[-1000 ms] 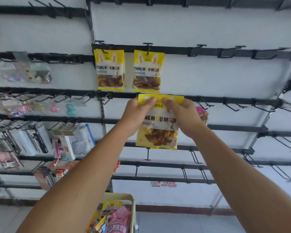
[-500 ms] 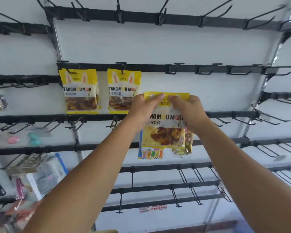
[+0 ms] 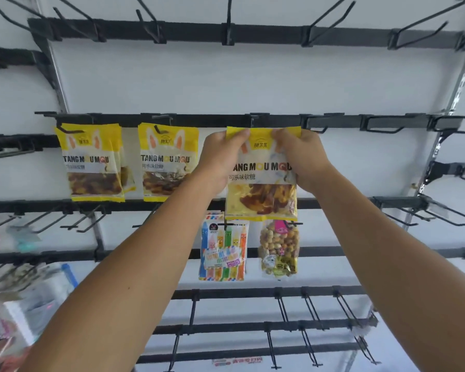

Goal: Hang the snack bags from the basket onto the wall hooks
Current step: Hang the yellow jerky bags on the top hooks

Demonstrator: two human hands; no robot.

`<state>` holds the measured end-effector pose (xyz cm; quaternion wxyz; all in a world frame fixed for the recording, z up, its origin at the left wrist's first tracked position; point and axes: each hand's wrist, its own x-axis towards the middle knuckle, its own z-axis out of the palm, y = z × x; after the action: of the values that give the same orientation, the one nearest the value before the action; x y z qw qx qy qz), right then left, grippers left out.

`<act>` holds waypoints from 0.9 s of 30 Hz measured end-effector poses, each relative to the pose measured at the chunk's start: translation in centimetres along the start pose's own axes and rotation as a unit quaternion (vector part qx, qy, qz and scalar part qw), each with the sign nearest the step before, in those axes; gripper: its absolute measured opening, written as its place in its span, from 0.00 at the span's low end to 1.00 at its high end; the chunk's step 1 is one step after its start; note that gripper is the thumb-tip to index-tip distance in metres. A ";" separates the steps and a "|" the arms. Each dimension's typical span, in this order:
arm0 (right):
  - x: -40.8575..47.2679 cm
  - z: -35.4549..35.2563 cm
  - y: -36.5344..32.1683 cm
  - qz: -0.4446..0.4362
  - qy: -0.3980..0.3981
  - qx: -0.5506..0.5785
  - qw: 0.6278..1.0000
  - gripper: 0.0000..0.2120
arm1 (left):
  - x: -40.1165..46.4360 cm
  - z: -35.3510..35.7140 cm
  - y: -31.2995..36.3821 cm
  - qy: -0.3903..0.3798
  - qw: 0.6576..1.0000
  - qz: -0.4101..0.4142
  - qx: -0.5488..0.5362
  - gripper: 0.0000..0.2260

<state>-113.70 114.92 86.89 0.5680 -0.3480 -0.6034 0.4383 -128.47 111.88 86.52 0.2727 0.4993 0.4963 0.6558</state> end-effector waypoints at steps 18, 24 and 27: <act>4.5 0.0 1.3 -0.034 -0.034 -0.026 0.998 0.14 | 3.4 1.0 -0.7 0.032 0.999 0.010 0.029 0.10; 5.5 0.1 2.7 -0.052 -0.031 -0.090 0.994 0.14 | 4.6 1.2 -2.6 0.054 0.997 0.015 0.059 0.11; 6.6 0.2 3.3 -0.049 0.000 -0.139 0.989 0.15 | 5.5 1.4 -3.0 0.062 0.995 0.025 0.076 0.10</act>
<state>-114.92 122.16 86.40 0.5350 -0.3930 -0.6750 0.3221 -129.50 118.17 85.83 0.1865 0.4895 0.5479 0.6522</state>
